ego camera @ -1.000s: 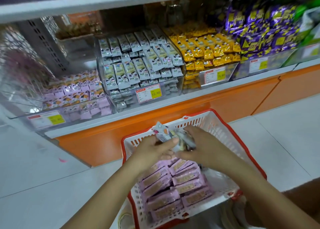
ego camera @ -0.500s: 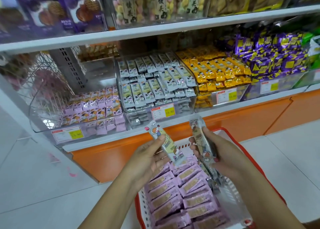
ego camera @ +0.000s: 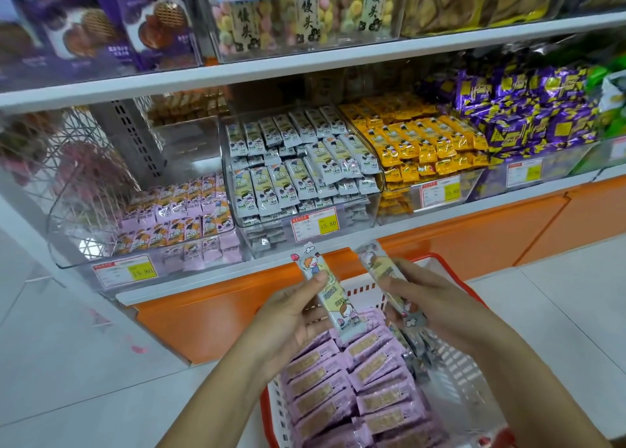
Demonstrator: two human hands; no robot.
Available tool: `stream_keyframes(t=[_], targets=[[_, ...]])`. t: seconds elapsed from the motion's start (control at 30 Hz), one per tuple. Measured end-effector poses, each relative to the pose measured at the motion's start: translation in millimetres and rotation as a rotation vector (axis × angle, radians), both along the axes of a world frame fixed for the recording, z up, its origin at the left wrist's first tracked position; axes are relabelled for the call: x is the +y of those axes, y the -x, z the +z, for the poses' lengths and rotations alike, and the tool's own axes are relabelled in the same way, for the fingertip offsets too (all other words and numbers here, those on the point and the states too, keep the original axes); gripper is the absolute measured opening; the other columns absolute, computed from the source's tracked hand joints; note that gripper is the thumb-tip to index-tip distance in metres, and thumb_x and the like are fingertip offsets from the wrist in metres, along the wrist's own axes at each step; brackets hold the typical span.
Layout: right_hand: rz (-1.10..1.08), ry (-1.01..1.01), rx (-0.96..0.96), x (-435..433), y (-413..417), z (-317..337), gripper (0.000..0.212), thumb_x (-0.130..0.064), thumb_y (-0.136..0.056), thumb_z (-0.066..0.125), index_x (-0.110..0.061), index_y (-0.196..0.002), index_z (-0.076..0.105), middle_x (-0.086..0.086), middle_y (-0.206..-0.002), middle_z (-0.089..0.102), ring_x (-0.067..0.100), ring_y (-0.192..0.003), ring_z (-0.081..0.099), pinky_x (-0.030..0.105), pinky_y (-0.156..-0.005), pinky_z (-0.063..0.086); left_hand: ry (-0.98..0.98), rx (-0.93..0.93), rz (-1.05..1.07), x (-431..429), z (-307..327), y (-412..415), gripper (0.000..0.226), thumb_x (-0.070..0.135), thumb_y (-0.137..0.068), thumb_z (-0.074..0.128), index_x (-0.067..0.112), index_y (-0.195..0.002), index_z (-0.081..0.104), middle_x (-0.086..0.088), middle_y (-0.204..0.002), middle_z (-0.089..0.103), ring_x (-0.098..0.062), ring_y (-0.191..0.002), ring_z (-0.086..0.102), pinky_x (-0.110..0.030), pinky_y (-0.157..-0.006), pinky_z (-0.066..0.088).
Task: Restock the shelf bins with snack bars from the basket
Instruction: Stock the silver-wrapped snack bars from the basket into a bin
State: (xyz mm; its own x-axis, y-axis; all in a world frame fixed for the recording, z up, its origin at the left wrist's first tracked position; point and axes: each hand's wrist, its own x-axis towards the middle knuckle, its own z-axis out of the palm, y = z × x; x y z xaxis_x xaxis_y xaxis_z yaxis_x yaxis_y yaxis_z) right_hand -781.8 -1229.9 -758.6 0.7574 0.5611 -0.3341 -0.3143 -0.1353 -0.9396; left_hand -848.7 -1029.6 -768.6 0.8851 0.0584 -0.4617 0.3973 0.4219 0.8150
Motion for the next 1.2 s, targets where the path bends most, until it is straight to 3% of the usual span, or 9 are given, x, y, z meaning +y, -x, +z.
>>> stream_keyframes(t=[0.17, 0.3, 0.43, 0.6, 0.67, 0.8, 0.93, 1.07, 1.2], targets=[[0.189, 0.326, -0.332, -20.1, -26.2, 24.4, 0.03, -0.015, -0.078, 0.077, -0.018, -0.102, 0.06, -0.002, -0.092, 0.067, 0.017, -0.072, 0.066, 0.023, -0.063, 0.05, -0.033, -0.001, -0.008, 5.5, 7.7, -1.3, 0.043, 0.03, -0.085, 0.061, -0.001, -0.114, 0.063, -0.023, -0.103, 0.068, -0.02, -0.08, 0.067, -0.026, -0.061, 0.057], [0.593, 0.612, -0.504, -15.8, -43.5, 48.6, 0.032, -0.017, -0.073, 0.082, -0.032, -0.097, 0.068, -0.011, -0.092, 0.069, 0.012, -0.08, 0.064, 0.022, -0.067, 0.049, -0.204, -0.013, -0.143, 9.5, 9.0, -1.7, 0.046, 0.032, -0.075, 0.067, 0.001, -0.109, 0.068, -0.023, -0.112, 0.067, -0.025, -0.094, 0.064, -0.027, -0.077, 0.055], [0.706, 0.668, -0.596, 15.8, -48.4, 56.7, 0.037, -0.026, -0.071, 0.084, -0.029, -0.1, 0.062, -0.008, -0.088, 0.065, 0.009, -0.074, 0.057, 0.021, -0.065, 0.042, -0.262, -0.056, -0.253, 1.6, 16.4, 2.3, 0.024, 0.023, -0.08, 0.067, 0.003, -0.094, 0.069, -0.011, -0.085, 0.074, -0.02, -0.078, 0.067, -0.03, -0.076, 0.055], [0.53, 0.264, -0.327, 45.4, -48.0, 56.8, 0.046, -0.007, -0.075, 0.079, -0.008, -0.11, 0.049, -0.001, -0.087, 0.071, 0.013, -0.079, 0.063, 0.029, -0.073, 0.048, -0.282, -0.146, -0.198, 12.8, 33.4, 6.3, 0.035, 0.028, -0.074, 0.066, 0.006, -0.101, 0.07, -0.015, -0.099, 0.073, -0.025, -0.092, 0.07, -0.031, -0.078, 0.055], [0.312, 0.165, -0.334, 60.1, -40.7, 55.3, 0.04, -0.011, -0.074, 0.081, -0.008, -0.1, 0.051, -0.001, -0.088, 0.069, 0.012, -0.077, 0.063, 0.029, -0.075, 0.048, -0.276, -0.153, -0.08, 23.4, 38.2, 3.7, 0.033, 0.032, -0.067, 0.072, 0.009, -0.091, 0.074, -0.023, -0.102, 0.07, -0.028, -0.093, 0.064, -0.042, -0.089, 0.051], [-0.043, 0.133, -0.599, 91.8, -14.1, 46.0, 0.027, -0.03, -0.074, 0.081, -0.017, -0.082, 0.058, -0.003, -0.086, 0.064, 0.012, -0.077, 0.062, 0.027, -0.071, 0.052, -0.146, -0.105, 0.207, 39.4, 37.4, -6.7, 0.032, 0.025, -0.062, 0.073, 0.003, -0.085, 0.071, -0.024, -0.104, 0.066, -0.028, -0.091, 0.06, -0.043, -0.092, 0.05], [-0.005, 0.271, -0.923, 112.7, 9.6, 34.7, 0.043, -0.049, -0.075, 0.075, -0.025, -0.106, 0.057, -0.013, -0.109, 0.048, 0.003, -0.096, 0.048, 0.021, -0.079, 0.043, 0.018, -0.136, 0.363, 47.8, 40.0, -14.1, 0.044, 0.02, -0.069, 0.069, -0.008, -0.102, 0.064, -0.022, -0.102, 0.066, -0.03, -0.091, 0.062, -0.039, -0.083, 0.053], [-0.132, 0.338, -1.131, 133.3, 11.8, 27.4, 0.05, -0.036, -0.076, 0.074, -0.025, -0.119, 0.051, -0.007, -0.119, 0.04, 0.011, -0.109, 0.043, 0.022, -0.08, 0.038, 0.027, -0.205, 0.325, 50.5, 48.5, -23.2, 0.041, 0.022, -0.072, 0.065, -0.002, -0.106, 0.065, -0.016, -0.093, 0.068, -0.023, -0.083, 0.065, -0.035, -0.074, 0.052], [-0.236, 0.333, -1.133, 148.5, -13.1, 39.4, 0.047, -0.029, -0.08, 0.068, -0.02, -0.122, 0.05, -0.001, -0.12, 0.04, 0.014, -0.109, 0.041, 0.022, -0.077, 0.034, -0.047, -0.287, 0.304, 57.0, 62.5, -32.6, 0.033, 0.025, -0.08, 0.063, 0.004, -0.106, 0.067, -0.012, -0.099, 0.071, -0.018, -0.086, 0.067, -0.025, -0.069, 0.056]])
